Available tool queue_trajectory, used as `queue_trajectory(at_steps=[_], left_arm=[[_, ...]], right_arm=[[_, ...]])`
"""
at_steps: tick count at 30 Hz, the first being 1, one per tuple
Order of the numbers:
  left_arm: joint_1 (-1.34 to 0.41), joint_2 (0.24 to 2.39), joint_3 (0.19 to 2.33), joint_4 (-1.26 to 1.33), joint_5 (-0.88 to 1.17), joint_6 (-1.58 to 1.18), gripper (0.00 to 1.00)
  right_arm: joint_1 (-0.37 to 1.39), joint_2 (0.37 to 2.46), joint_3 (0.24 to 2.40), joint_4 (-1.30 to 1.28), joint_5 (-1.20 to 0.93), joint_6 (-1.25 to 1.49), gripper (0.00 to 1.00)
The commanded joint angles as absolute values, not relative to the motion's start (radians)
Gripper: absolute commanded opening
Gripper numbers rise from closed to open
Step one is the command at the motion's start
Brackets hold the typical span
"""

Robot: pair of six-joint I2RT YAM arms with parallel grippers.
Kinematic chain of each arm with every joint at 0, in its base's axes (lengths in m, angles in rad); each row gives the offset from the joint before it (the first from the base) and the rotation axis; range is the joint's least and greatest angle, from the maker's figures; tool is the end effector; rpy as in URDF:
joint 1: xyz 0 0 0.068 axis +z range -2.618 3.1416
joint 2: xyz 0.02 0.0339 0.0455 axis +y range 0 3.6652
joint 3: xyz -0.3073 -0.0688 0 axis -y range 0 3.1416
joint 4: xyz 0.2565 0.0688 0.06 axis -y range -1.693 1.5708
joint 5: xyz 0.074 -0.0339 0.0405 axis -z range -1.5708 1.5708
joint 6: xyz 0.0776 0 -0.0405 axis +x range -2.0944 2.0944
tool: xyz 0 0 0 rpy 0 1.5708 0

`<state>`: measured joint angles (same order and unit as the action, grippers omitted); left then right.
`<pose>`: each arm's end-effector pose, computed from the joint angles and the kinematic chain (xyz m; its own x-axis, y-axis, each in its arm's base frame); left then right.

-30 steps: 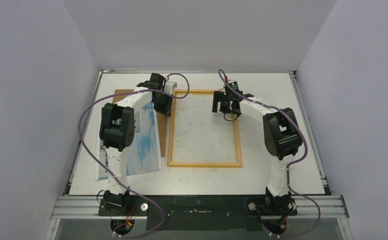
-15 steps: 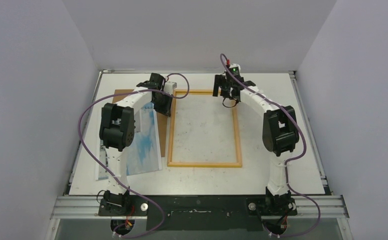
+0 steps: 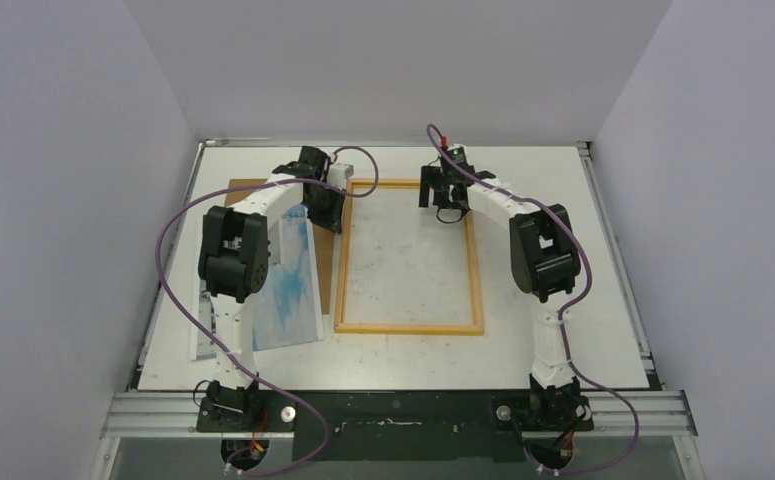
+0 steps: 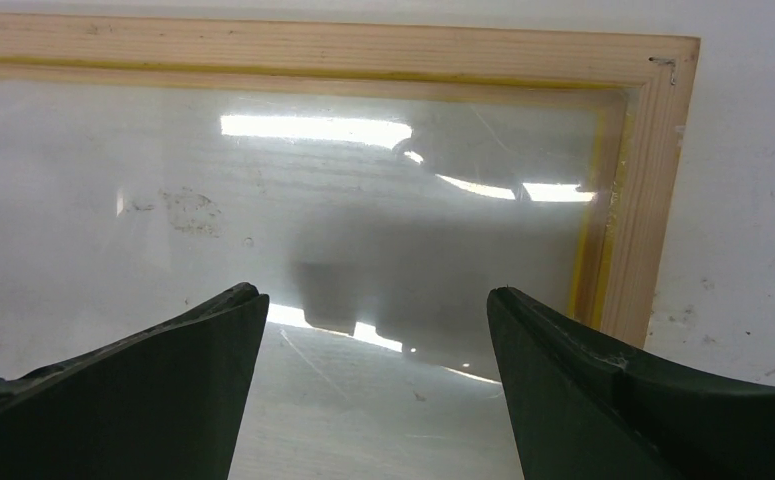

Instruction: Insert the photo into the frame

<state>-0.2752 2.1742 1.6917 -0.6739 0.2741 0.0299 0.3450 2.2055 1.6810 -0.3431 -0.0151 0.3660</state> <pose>0.4844 -0.1586 0.1646 -0.8696 0.2754 -0.4099 0.3927 0.8890 -0.2356 0.5194 0.1879 0.1688 -0.7946 0.0947 -0.5997 -0.0674 0.9679 0.2422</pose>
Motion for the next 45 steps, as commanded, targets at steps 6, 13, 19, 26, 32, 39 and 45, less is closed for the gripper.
queue_trajectory(at_steps=[6, 13, 19, 26, 32, 39, 45], left_arm=[[-0.272, 2.170, 1.744, -0.671, 0.305, 0.021, 0.14], [-0.273, 2.160, 1.743, -0.679, 0.309, 0.023, 0.14], [-0.270, 2.148, 1.744, -0.682, 0.316, 0.020, 0.14], [-0.269, 2.138, 1.732, -0.681, 0.321, 0.021, 0.14], [-0.267, 2.130, 1.722, -0.674, 0.323, 0.016, 0.14], [-0.268, 2.124, 1.720, -0.673, 0.324, 0.014, 0.14], [-0.270, 2.127, 1.717, -0.673, 0.324, 0.017, 0.14]], right_arm=[[0.344, 2.192, 1.700, -0.374, -0.033, 0.371, 0.84], [0.368, 2.097, 1.704, -0.426, -0.004, 0.367, 0.85], [0.434, 1.947, 1.466, -0.431, 0.127, 0.391, 0.78], [0.495, 1.760, 1.198, -0.400, 0.163, 0.454, 0.74], [0.500, 1.755, 1.121, -0.392, 0.168, 0.462, 0.73], [0.502, 1.818, 1.106, -0.379, 0.137, 0.473, 0.72], [0.499, 1.836, 1.122, -0.393, 0.114, 0.474, 0.74]])
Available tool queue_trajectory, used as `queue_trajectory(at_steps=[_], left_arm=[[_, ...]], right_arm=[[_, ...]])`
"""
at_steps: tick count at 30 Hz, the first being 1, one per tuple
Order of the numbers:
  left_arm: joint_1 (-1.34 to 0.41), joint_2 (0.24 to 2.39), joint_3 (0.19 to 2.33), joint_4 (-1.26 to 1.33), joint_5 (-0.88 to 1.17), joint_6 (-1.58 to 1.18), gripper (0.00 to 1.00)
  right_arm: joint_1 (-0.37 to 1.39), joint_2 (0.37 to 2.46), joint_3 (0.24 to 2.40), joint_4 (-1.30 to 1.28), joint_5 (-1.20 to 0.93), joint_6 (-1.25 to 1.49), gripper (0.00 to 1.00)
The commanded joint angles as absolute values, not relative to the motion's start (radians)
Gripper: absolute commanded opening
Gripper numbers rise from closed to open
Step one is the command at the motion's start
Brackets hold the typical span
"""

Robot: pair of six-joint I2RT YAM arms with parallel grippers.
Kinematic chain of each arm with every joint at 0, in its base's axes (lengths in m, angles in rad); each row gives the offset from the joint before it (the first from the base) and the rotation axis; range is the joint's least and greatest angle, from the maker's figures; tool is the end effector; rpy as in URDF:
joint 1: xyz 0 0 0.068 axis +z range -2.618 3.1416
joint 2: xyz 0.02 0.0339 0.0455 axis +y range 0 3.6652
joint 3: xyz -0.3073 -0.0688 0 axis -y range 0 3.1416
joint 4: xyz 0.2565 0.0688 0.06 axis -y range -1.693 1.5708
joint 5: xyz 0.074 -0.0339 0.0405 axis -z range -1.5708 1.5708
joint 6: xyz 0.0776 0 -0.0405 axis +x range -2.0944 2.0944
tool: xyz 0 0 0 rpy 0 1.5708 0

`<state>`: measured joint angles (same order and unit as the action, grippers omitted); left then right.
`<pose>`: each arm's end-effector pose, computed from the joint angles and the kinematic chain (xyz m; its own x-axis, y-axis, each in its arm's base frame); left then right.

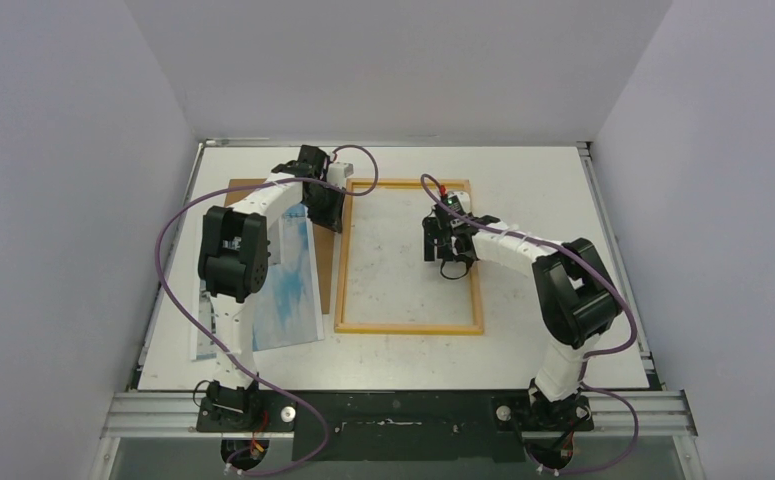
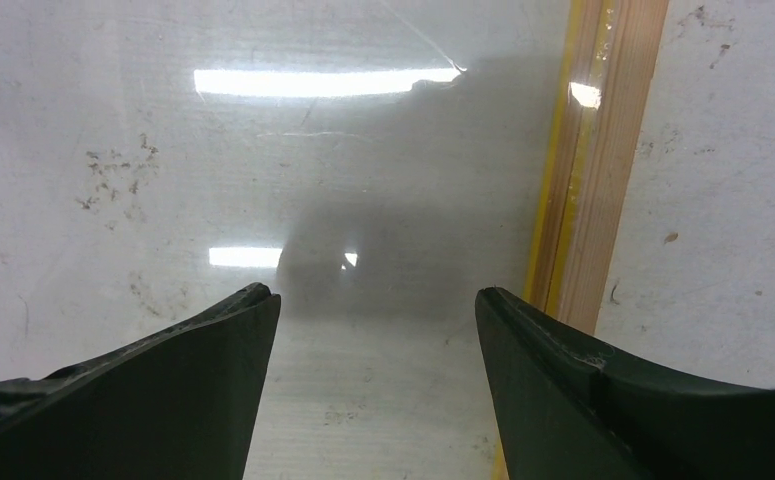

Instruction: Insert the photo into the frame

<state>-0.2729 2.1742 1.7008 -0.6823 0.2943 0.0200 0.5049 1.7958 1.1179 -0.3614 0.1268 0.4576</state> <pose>0.4849 -0.1591 0.1673 -0.8736 0.2644 -0.4085 0.3881 0.8850 -0.2573 0.3570 0.1861 0.1688 -0.8641 0.0232 -0.5028 -0.0468 0.9909 0.1261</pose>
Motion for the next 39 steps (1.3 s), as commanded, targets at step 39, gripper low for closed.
queue_trajectory(at_steps=[39], left_arm=[[-0.324, 2.175, 1.694, -0.697, 0.213, -0.038, 0.29]], right_arm=[[0.261, 1.733, 1.079, -0.284, 0.007, 0.427, 0.92]])
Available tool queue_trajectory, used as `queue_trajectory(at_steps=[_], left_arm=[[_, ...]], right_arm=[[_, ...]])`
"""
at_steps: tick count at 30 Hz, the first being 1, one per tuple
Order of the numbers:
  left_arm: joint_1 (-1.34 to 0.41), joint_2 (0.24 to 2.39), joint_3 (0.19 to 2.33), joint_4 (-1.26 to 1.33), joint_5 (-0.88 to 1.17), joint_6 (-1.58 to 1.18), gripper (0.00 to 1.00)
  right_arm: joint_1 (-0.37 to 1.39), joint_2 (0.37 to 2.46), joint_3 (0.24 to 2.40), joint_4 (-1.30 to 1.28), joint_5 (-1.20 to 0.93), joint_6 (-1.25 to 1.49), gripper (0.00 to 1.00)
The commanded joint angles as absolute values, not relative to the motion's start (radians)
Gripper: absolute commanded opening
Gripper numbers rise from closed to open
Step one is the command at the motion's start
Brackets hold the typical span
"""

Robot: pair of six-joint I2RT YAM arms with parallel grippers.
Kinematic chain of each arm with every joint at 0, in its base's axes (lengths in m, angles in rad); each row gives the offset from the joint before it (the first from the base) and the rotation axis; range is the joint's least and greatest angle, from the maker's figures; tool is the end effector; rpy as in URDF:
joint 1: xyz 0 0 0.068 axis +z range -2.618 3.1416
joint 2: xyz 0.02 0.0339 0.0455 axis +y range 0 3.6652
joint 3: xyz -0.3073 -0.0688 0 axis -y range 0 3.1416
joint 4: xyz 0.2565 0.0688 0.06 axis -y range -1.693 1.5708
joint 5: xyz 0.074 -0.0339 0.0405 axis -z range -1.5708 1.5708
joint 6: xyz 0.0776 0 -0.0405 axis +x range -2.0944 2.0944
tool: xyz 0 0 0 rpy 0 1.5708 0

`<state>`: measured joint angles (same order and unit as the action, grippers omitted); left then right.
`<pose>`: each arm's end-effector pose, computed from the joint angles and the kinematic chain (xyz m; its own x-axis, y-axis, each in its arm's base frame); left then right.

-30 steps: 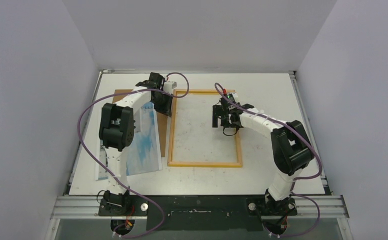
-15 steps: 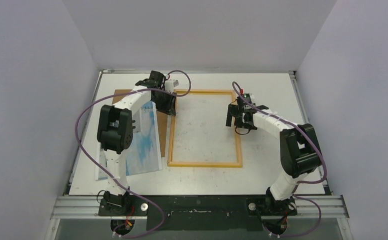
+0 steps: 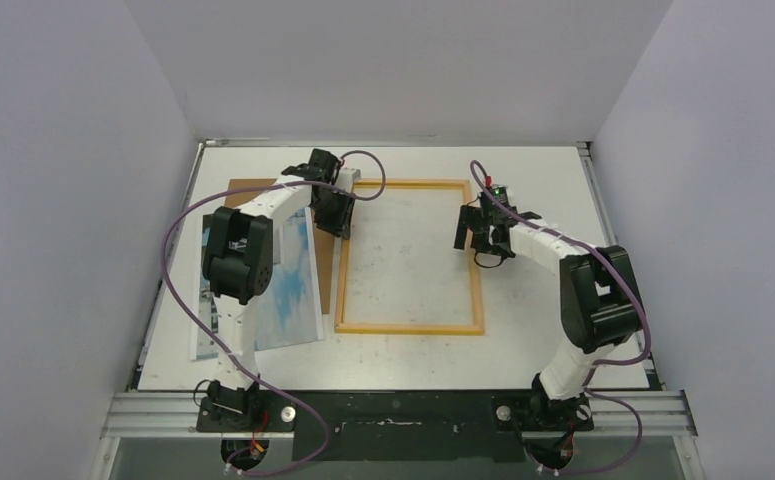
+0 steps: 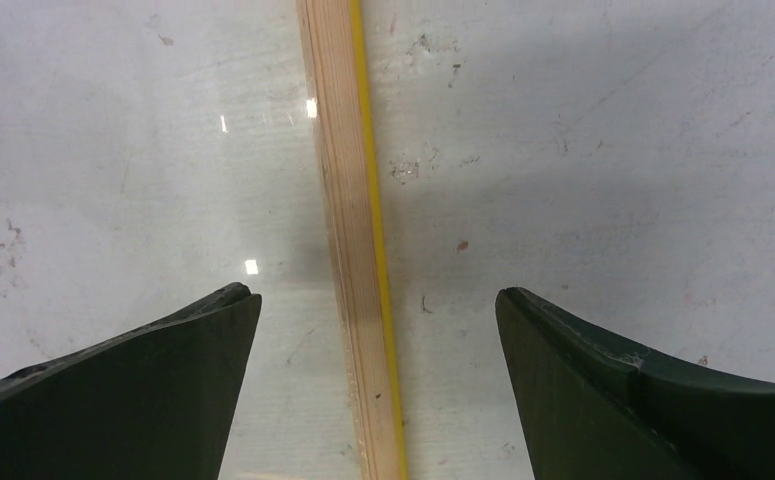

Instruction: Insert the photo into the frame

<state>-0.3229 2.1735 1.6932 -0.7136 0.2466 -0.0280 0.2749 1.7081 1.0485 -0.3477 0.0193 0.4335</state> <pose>0.4723 -0.1780 0.1626 -0.8924 0.2700 -0.3615 0.3681 0.8990 -0.2372 0.3685 0.1024 0.1800 -0.8482 0.1971 -0.4916 0.1045 0.9722 0.2096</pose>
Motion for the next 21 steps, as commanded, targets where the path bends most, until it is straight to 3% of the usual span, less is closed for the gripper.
queue_trajectory(at_steps=[1, 7, 15, 21], left_arm=[[-0.325, 2.175, 1.694, -0.698, 0.215, -0.038, 0.30], [-0.328, 2.164, 1.700, -0.702, 0.224, -0.031, 0.32], [-0.328, 2.186, 1.698, -0.696, 0.236, -0.027, 0.13], [-0.328, 2.195, 1.703, -0.697, 0.240, -0.020, 0.10]], right_arm=[[0.256, 1.746, 1.089, -0.278, 0.008, 0.426, 0.92], [0.218, 1.823, 1.163, -0.214, -0.050, 0.434, 0.89], [0.178, 1.982, 1.357, -0.184, -0.070, 0.446, 0.81], [0.159, 2.102, 1.503, -0.198, -0.096, 0.466, 0.73]])
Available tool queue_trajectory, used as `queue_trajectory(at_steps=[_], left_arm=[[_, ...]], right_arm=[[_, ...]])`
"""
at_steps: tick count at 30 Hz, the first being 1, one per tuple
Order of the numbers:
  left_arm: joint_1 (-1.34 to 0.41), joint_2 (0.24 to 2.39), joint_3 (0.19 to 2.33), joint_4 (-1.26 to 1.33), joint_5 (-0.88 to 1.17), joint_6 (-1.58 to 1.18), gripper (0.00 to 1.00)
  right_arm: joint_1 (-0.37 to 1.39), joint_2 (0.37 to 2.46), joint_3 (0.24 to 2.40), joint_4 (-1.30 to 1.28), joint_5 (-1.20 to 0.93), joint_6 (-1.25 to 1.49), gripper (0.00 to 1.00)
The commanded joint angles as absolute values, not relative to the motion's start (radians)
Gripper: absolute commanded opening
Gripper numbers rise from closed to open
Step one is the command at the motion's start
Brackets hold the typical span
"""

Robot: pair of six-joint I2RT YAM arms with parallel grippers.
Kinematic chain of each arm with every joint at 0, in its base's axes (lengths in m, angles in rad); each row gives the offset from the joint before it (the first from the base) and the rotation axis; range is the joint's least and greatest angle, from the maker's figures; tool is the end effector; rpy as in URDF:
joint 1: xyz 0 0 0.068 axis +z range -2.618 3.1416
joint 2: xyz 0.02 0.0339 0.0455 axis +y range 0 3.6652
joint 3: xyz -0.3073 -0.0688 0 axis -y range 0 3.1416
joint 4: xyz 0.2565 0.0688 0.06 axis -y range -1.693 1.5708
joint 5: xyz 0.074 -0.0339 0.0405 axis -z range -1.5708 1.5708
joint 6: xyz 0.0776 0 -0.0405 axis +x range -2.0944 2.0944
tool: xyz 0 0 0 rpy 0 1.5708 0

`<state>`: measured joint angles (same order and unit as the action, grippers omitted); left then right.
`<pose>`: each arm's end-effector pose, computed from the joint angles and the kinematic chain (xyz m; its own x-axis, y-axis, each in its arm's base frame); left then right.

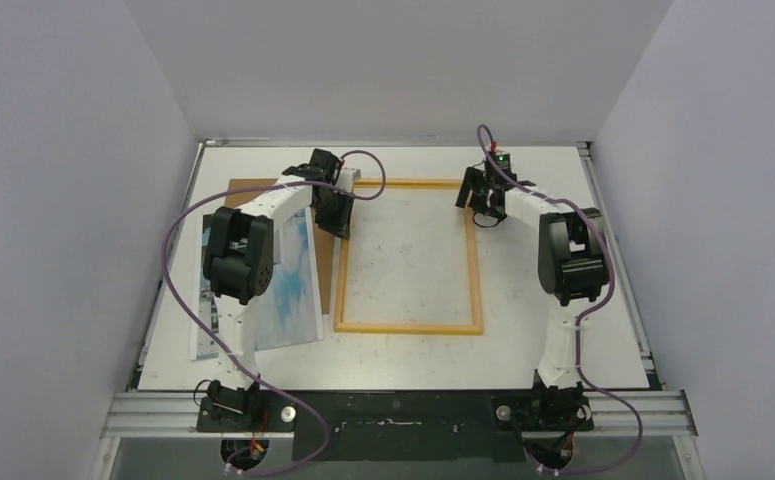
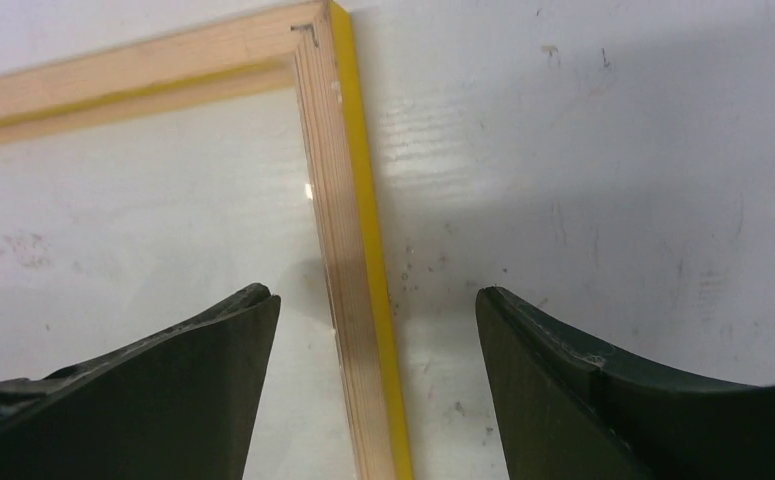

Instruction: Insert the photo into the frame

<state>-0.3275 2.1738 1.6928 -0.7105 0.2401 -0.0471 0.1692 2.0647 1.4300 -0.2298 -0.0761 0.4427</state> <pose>0.4720 -0.1798 0.1624 -0.8972 0.2565 -0.3595 0.3540 0.9044 -0.2381 0.4978 0.0910 0.1651 -0.7704 0.3017 -0.5617 0.1256 0.9355 0.3303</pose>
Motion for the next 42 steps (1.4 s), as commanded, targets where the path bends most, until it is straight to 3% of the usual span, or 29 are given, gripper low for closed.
queue_trajectory(at_steps=[1, 4, 8, 16, 21, 23, 26, 29, 33, 42], left_arm=[[-0.328, 2.196, 1.704, -0.699, 0.239, -0.017, 0.10], [-0.329, 2.203, 1.710, -0.706, 0.242, -0.011, 0.08], [-0.328, 2.199, 1.732, -0.726, 0.261, -0.013, 0.08], [-0.329, 2.181, 1.772, -0.750, 0.215, -0.008, 0.23], [-0.336, 2.220, 1.778, -0.762, 0.161, -0.006, 0.28], [-0.338, 2.225, 1.779, -0.759, 0.152, -0.006, 0.25], [-0.339, 2.224, 1.791, -0.759, 0.146, -0.011, 0.09], [-0.344, 2.218, 1.821, -0.783, 0.136, -0.008, 0.01], [-0.365, 2.193, 1.883, -0.823, 0.095, 0.009, 0.00], [-0.440, 2.157, 2.032, -0.905, 0.008, 0.062, 0.00]], right_arm=[[0.158, 2.114, 1.514, -0.196, -0.101, 0.472, 0.71], [0.157, 2.141, 1.530, -0.183, -0.126, 0.490, 0.65], [0.156, 2.143, 1.522, -0.177, -0.136, 0.506, 0.64], [0.156, 2.020, 1.364, -0.120, -0.137, 0.525, 0.64], [0.156, 1.919, 1.253, -0.073, -0.160, 0.542, 0.69], [0.157, 1.884, 1.219, -0.064, -0.187, 0.546, 0.70], [0.156, 1.848, 1.175, -0.054, -0.233, 0.563, 0.72], [0.153, 1.819, 1.124, -0.036, -0.280, 0.577, 0.76], [0.142, 1.778, 1.083, -0.019, -0.308, 0.581, 0.82], [0.136, 1.678, 1.056, -0.051, -0.317, 0.574, 0.84]])
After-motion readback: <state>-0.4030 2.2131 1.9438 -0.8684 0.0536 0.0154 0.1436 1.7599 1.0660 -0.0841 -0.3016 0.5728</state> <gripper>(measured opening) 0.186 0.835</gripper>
